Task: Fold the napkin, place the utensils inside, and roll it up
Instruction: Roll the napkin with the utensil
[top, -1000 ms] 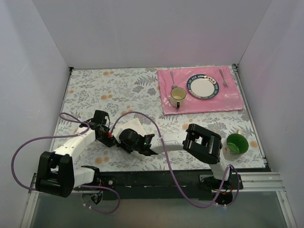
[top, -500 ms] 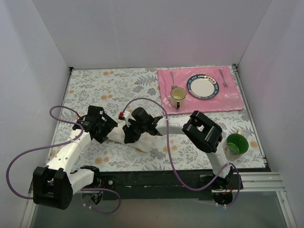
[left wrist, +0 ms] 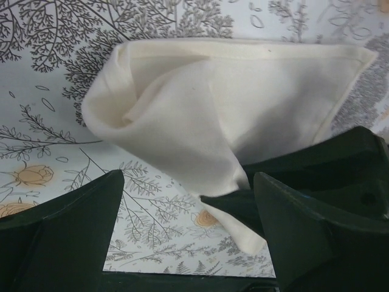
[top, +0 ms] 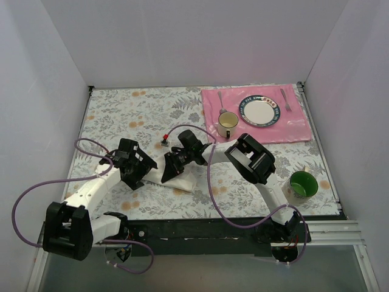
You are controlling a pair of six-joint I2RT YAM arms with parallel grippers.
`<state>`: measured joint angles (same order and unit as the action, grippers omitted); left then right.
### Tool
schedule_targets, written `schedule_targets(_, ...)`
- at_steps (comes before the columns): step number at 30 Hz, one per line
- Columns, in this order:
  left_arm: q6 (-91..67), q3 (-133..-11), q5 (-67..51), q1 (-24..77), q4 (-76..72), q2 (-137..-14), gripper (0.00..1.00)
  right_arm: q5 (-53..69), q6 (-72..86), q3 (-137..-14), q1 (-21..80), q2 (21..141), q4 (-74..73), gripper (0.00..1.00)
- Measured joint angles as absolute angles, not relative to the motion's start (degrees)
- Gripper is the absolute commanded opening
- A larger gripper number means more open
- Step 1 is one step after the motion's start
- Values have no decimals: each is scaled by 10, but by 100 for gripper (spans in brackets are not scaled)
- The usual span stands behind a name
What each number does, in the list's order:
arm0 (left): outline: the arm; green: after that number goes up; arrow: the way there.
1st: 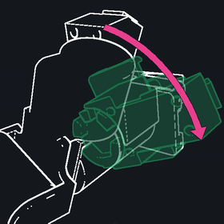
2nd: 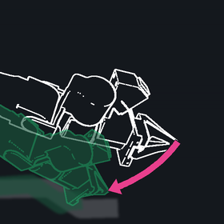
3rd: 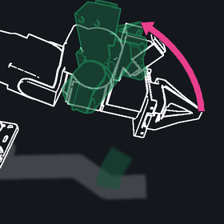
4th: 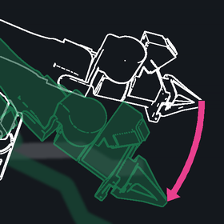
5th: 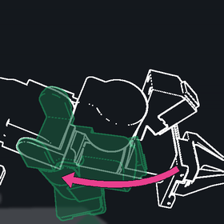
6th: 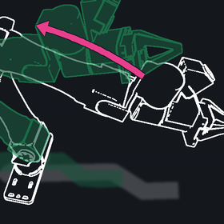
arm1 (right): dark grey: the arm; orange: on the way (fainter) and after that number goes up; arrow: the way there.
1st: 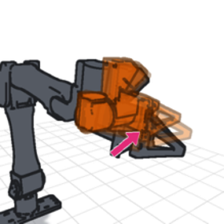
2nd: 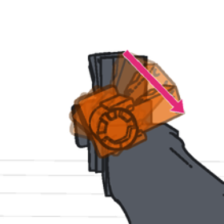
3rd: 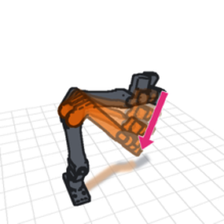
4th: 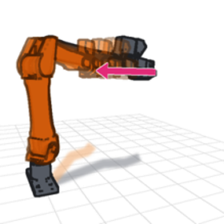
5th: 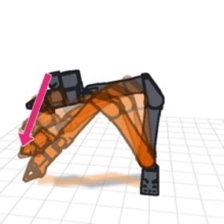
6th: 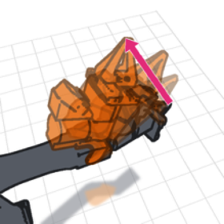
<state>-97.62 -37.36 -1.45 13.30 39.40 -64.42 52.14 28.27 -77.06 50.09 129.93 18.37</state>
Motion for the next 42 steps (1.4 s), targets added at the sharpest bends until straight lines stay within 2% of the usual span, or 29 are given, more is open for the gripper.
schedule_targets(3, -988, -366, -9, 133, 377, -689, 84, 529, 297, -767, 500, 1301, 190, 6)
schedule_targets(6, -999, -356, -9, 133, 365, -712, 75, 529, 305, -766, 500, 1301, 193, 8)
schedule_targets(7, -1001, -354, -7, 133, 361, -709, 70, 529, 307, -765, 500, 1301, 194, 8)
schedule_targets(11, -1010, -343, 2, 134, 345, -696, 36, 528, 314, -763, 500, 1301, 197, 15)
schedule_targets(13, -1006, -341, 10, 135, 342, -687, 30, 526, 312, -763, 500, 1301, 193, 22)
schedule_targets(14, -1007, -341, 12, 135, 340, -685, 21, 524, 307, -764, 500, 1299, 186, 24)
schedule_targets(16, -1004, -341, 14, 136, 338, -684, 8, 513, 289, -771, 504, 1293, 161, 34)
schedule_targets(17, -1003, -341, 15, 136, 337, -684, 6, 505, 275, -775, 507, 1289, 141, 38)
schedule_targets(18, -1001, -341, 15, 136, 338, -684, 4, 492, 260, -780, 510, 1282, 119, 46)
schedule_targets(21, -996, -341, 14, 136, 338, -684, 2, 445, 205, -800, 525, 1258, 41, 60)
schedule_targets(27, -990, -348, 15, 136, 349, -685, 0, 273, 98, -827, 576, 1200, -91, 77)
schedule_targets(35, -991, -367, 14, 136, 368, -695, 0, -15, -3, -748, 690, 1114, -71, 82)
schedule_targets(42, -991, -367, 10, 136, 371, -700, 0, -169, -65, -723, 749, 1128, -22, 77)
